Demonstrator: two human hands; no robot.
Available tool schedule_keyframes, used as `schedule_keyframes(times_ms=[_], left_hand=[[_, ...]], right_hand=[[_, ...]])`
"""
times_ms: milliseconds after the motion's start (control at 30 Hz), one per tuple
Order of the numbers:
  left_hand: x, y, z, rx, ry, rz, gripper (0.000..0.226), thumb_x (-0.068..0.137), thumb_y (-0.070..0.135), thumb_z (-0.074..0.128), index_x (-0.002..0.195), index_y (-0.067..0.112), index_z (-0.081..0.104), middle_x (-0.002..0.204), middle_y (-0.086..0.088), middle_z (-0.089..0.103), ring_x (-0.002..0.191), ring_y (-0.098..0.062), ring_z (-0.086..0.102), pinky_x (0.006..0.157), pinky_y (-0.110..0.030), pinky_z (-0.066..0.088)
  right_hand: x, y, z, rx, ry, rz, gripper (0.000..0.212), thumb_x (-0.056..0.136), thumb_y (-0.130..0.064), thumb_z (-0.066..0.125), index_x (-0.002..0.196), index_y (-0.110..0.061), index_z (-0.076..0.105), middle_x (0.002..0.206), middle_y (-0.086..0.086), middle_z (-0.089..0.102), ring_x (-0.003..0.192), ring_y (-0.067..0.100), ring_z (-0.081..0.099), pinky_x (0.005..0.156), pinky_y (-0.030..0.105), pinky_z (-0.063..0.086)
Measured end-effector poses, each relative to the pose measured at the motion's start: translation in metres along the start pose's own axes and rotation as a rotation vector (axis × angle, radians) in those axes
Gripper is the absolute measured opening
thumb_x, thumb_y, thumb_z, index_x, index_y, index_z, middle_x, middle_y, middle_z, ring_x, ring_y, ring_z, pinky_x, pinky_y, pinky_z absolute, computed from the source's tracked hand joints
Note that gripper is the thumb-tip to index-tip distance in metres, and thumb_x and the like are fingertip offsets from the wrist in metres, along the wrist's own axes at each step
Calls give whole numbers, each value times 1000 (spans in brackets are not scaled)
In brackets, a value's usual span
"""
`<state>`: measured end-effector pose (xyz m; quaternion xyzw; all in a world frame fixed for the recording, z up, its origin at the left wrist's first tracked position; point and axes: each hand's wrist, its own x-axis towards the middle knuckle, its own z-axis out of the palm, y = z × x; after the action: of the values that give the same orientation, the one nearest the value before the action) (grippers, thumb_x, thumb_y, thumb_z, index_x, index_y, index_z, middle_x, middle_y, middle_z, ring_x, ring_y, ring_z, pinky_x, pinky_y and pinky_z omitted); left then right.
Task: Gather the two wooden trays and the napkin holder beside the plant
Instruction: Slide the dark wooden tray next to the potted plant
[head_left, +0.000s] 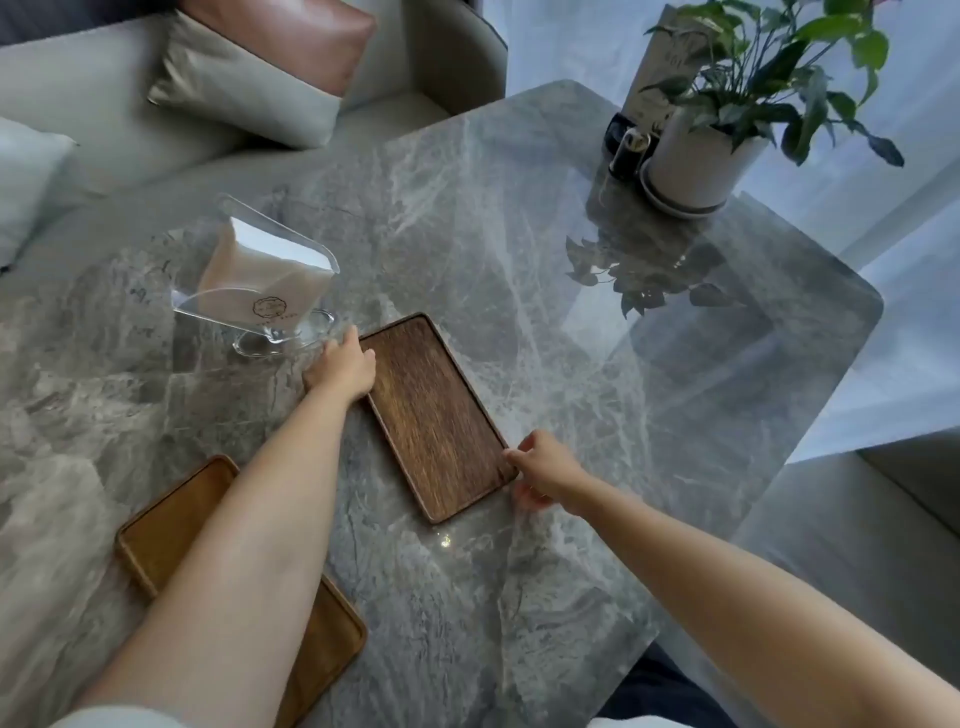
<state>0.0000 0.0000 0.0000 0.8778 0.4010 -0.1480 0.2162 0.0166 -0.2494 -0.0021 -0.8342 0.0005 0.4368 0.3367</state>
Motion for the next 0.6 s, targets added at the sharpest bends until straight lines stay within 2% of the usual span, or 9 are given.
schedule_keyframes(times_ms=[100,167,233,500,600], left_hand=[[9,-1,2,11,-15,-11,53,100,32,33,149,16,21,155,-21,23,142,-36,27,114,-48,25],[15,-2,3,0,-18,-19,52,100,32,33,147,11,26,153,-23,26,141,-37,29,114,-49,26],[17,-3,6,-1,-8,-20,50,99,31,34,142,6,33,150,-24,32,138,-38,33,112,-48,29],[-1,-4,9,-54,16,-93,53,99,33,37,140,1,29,144,-27,38,133,-43,39,107,-48,34],[-10,-3,10,-66,20,-107,50,99,33,37,135,-1,32,141,-28,43,130,-44,43,105,-47,37]], right_hand=[[-1,0,5,109,-2,31,16,95,-19,48,91,-4,50,66,18,57,31,13,54,31,20,44],[-2,1,10,125,4,38,24,95,-17,49,73,-7,48,60,19,56,27,11,53,31,20,44],[-4,0,12,177,19,51,30,95,-15,47,65,-9,44,57,18,55,25,9,51,29,18,43],[-7,3,4,212,14,65,27,97,-14,44,70,-12,43,54,13,56,26,5,52,30,17,46],[-6,7,-5,189,23,62,20,96,-16,45,79,-7,48,53,12,58,27,5,53,31,17,46]])
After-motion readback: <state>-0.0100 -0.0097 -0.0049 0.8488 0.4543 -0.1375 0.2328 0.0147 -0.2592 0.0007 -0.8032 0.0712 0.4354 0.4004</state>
